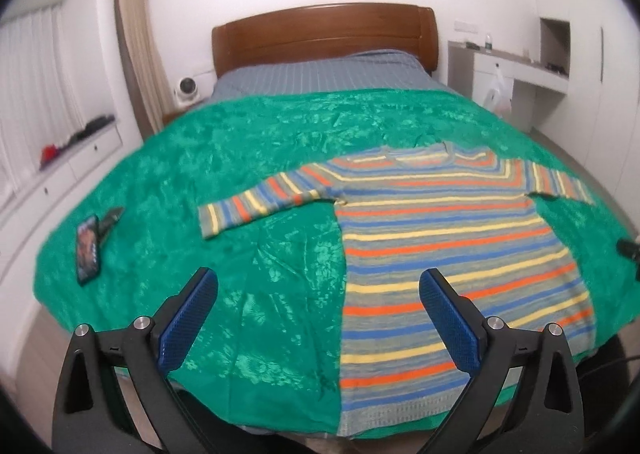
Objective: Fold small clothes
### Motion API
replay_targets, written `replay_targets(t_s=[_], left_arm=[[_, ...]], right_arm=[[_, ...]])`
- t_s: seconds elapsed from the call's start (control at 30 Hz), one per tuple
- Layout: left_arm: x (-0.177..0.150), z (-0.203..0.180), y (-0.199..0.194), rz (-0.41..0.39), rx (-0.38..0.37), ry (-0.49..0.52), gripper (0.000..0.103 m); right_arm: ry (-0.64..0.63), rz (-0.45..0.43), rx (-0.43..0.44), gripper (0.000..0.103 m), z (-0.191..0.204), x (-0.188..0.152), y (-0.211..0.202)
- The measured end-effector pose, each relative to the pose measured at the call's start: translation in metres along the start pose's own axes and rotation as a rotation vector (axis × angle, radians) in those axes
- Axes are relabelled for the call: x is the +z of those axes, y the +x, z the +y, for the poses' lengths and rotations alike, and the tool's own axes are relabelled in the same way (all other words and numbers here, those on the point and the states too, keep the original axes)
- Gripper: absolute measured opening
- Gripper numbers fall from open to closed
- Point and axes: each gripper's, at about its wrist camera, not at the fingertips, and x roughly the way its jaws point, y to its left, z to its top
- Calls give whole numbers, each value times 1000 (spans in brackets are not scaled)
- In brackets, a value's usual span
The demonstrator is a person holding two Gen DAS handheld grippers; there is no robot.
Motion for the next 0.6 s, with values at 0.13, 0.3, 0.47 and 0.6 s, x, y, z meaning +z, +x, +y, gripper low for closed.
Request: replay_targets(t_s=[0.13,0.3,0.47,0.6], left_arm=[[-2,-8,-1,14,3,21,101],[-4,-10,-2,34,-20,-6,101],[-7,-12,1,50,-2,5,101],[-9,-11,3,68,5,-4,101]], right_arm=[[-28,-16,-49,91,1,1,-4],[-32,-18,-72,91,0,2,-6],[-38,-16,-96,91,-1,0,-6],[-34,-9,-104,90,-3,-1,-4]])
